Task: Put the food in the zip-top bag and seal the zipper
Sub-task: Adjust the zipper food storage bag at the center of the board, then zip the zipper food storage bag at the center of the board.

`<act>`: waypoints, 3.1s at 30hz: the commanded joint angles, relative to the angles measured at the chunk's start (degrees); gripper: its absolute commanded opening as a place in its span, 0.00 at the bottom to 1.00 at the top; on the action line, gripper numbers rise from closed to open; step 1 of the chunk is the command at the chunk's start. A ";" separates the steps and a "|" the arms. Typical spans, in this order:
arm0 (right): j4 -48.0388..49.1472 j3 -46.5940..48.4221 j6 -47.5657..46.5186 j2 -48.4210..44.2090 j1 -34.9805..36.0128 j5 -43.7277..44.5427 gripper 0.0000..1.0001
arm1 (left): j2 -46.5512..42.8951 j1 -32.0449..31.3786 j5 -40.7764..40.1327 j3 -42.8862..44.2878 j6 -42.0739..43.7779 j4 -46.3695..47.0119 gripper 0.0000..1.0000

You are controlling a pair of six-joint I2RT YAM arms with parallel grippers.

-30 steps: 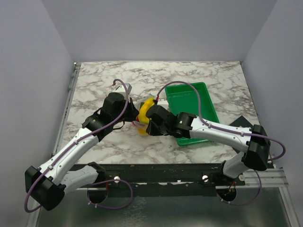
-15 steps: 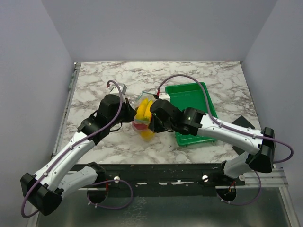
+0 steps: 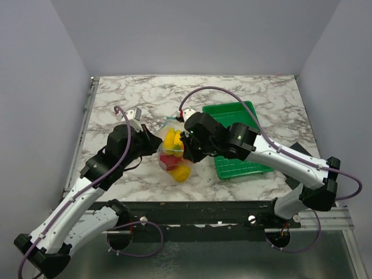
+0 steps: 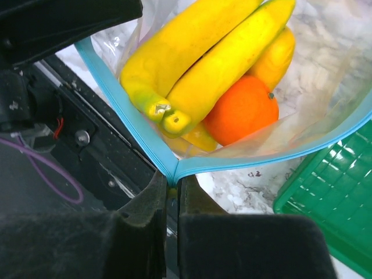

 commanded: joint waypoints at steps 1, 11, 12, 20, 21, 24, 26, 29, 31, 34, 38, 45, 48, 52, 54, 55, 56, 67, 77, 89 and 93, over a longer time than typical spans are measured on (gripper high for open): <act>-9.69 3.78 -10.76 0.27 -0.02 -4.05 0.01 | -3.42 0.75 -7.19 -1.28 -0.57 -5.20 0.00; -8.14 8.93 -25.80 5.33 -0.02 -10.04 0.01 | -10.40 0.73 -11.26 -2.82 -3.85 -8.58 0.01; -7.26 8.92 -27.88 5.61 -0.01 -10.81 0.01 | -10.86 0.74 -11.36 -2.87 -4.22 -8.89 0.01; -0.19 4.77 -41.08 5.35 -0.04 -10.54 0.01 | -13.69 0.71 -12.37 -2.38 -5.00 -13.19 0.08; -0.04 4.22 -42.01 5.27 -0.02 -10.43 0.01 | -13.94 0.74 -12.83 -2.21 -4.94 -13.88 0.10; 0.10 1.07 -44.49 4.12 -0.10 -10.03 0.01 | -14.84 0.75 -14.09 -2.01 -4.72 -15.79 0.20; 0.40 -1.67 -45.84 2.79 -0.11 -9.81 0.01 | -15.12 0.75 -14.64 -1.65 -4.39 -16.67 0.26; 2.72 -6.76 -47.65 -0.26 -0.11 -9.89 0.01 | -14.64 0.70 -14.29 -0.35 -2.92 -16.89 0.36; 4.80 -10.31 -49.13 -2.69 -0.08 -10.88 0.01 | -13.72 0.73 -13.47 0.98 -1.27 -16.74 0.40; 8.21 -15.20 -51.73 -6.88 -0.11 -12.56 0.01 | -11.61 0.78 -11.92 3.69 1.42 -15.96 0.43; 12.95 -19.90 -55.01 -12.30 -0.11 -15.48 0.00 | -8.72 0.76 -7.05 7.37 4.29 -13.05 0.43; 15.02 -20.25 -56.56 -15.52 -0.11 -14.23 0.01 | -2.48 0.79 -0.41 13.43 8.97 -9.97 0.45; 12.82 -19.11 -57.57 -14.70 -0.11 -14.40 0.01 | -0.44 0.70 2.91 14.94 11.40 -8.49 0.46; 11.09 -18.61 -57.96 -14.40 -0.11 -14.58 0.01 | 0.87 0.75 8.38 13.99 14.89 -5.23 0.46; 11.09 -18.87 -57.78 -14.72 -0.07 -14.83 0.01 | 1.46 0.73 11.34 12.73 16.17 -3.11 0.47; 11.03 -19.03 -57.72 -14.92 -0.06 -15.02 0.01 | 1.79 0.74 13.37 11.89 16.79 -2.01 0.47; 11.01 -19.14 -57.64 -15.12 -0.10 -15.05 0.01 | 2.23 0.75 15.54 11.15 17.10 -1.18 0.47; 9.43 -19.66 -55.90 -16.21 -0.11 -14.64 0.01 | 5.45 0.70 20.10 5.89 23.84 0.18 0.49; 10.33 -21.29 -55.02 -17.04 -0.11 -14.64 0.01 | 8.89 0.59 20.44 3.52 26.17 0.68 0.33; 14.25 -25.51 -50.26 -22.89 -0.11 -11.53 0.06 | 6.82 0.49 17.97 1.08 24.84 0.28 0.00; 17.79 -29.53 -47.08 -27.33 -0.11 -10.30 0.22 | 7.22 0.49 17.83 1.24 24.52 -0.01 0.00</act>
